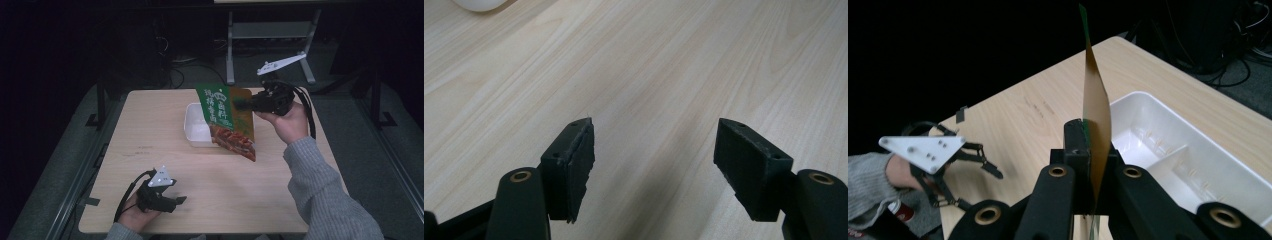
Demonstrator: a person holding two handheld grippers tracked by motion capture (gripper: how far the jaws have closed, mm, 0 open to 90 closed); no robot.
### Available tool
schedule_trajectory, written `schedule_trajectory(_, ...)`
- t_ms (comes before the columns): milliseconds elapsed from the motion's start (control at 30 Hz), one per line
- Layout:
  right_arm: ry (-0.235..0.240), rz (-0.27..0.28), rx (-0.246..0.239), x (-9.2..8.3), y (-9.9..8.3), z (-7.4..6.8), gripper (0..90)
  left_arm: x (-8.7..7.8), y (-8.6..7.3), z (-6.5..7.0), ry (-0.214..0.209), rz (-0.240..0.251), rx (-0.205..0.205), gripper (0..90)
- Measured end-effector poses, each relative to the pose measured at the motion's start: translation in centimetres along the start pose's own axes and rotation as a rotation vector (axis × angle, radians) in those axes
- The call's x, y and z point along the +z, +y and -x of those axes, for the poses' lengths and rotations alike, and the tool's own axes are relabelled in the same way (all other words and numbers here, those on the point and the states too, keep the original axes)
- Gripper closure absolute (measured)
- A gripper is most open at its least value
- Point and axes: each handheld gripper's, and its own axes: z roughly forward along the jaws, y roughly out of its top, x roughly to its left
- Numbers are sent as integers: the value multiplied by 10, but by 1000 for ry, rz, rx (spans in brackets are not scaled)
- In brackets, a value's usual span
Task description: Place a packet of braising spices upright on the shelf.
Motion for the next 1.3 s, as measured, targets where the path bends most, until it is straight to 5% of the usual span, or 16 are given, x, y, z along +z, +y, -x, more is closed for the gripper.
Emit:
schedule_trajectory(667, -81, 51, 12, 43, 34, 8, 897, 0, -1, -2, -1, 8, -6, 319)
schedule_trajectory(1300, -161, 87, 43, 87, 41, 28, 897, -1, -1, -4, -6, 13, -8, 316)
